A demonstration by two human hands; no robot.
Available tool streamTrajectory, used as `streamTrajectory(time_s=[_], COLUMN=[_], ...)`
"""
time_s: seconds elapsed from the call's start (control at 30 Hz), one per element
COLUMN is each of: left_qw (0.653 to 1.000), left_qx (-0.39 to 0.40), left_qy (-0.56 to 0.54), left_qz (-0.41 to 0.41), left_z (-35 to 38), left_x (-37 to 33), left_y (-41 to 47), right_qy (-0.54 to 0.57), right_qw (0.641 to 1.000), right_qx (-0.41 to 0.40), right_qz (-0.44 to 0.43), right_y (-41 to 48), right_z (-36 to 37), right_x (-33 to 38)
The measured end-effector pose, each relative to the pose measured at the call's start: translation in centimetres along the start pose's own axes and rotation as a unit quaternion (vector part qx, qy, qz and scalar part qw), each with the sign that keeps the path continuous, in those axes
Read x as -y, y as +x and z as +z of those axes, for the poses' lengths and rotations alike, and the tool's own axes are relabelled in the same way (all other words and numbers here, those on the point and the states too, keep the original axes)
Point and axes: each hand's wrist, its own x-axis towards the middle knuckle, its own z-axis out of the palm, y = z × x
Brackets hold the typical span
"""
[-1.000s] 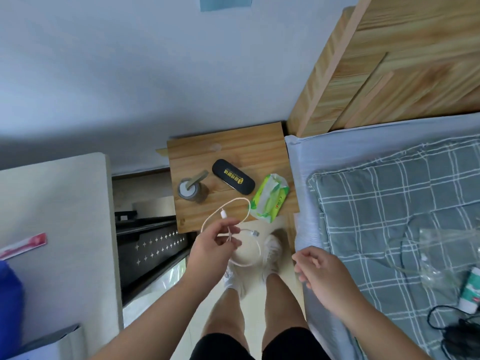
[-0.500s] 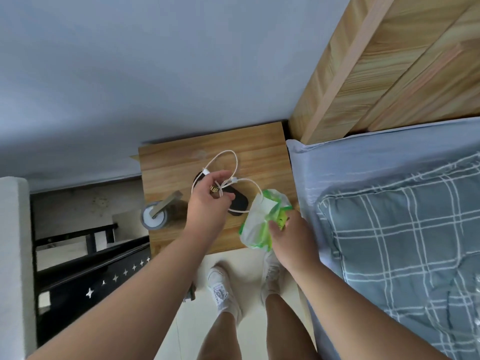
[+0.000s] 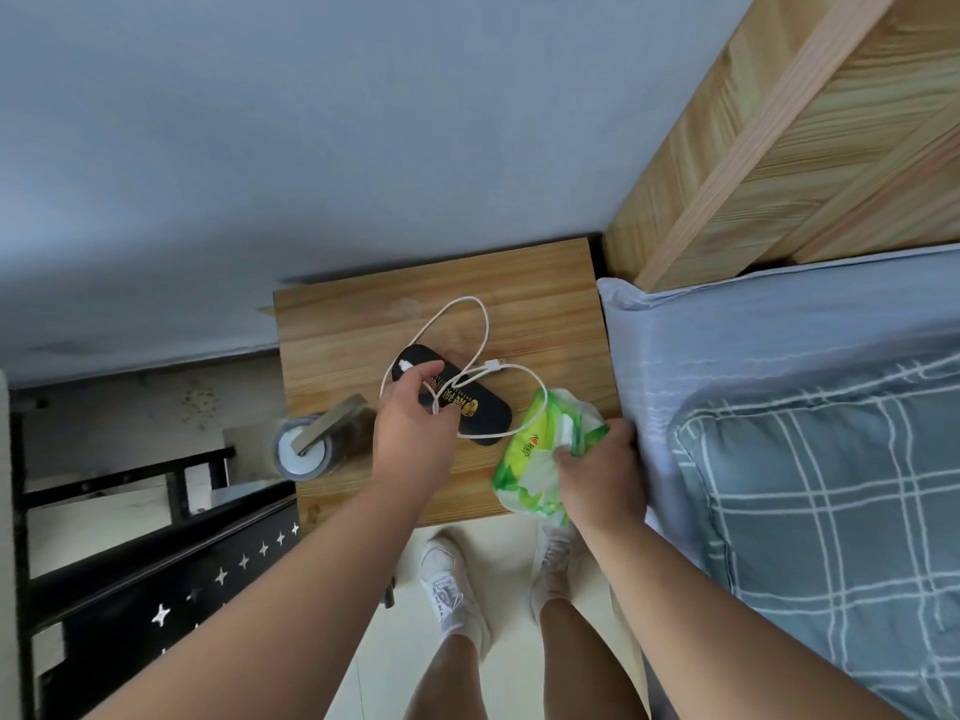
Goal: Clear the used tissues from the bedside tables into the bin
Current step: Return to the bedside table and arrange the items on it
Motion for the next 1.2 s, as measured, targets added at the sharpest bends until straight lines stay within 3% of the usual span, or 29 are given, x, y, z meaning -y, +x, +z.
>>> streamTrajectory(time_s=[0.33, 0.67, 0.83, 1.2], left_qw=[0.998, 0.98, 0.986, 0.972], left_qx=[-0.014, -0.074, -0.079, -0.114], left_qy=[-0.041, -0.133, -0.109, -0.099], left_qz=[-0.045, -0.126, -0.099, -0.178], left_z=[0.6, 1.1, 1.6, 2.2], left_x=[1.5, 3.3, 2.9, 3.0], left_y=[-0.5, -2.3, -1.4, 1.0], right_qy=[0.09, -0.016, -0.053, -0.052], right_qw=[0.99, 0.97, 0.97, 0.987], right_qx=[-0.018, -0.062, -0.062, -0.008], right_qz=[-0.108, -0.234, -0.229, -0.152], right_y=[1.4, 4.0, 5.9, 7.7], right_z=[-2.3, -4.1, -4.5, -4.5], right_x=[3.6, 10.9, 13.8, 14.3])
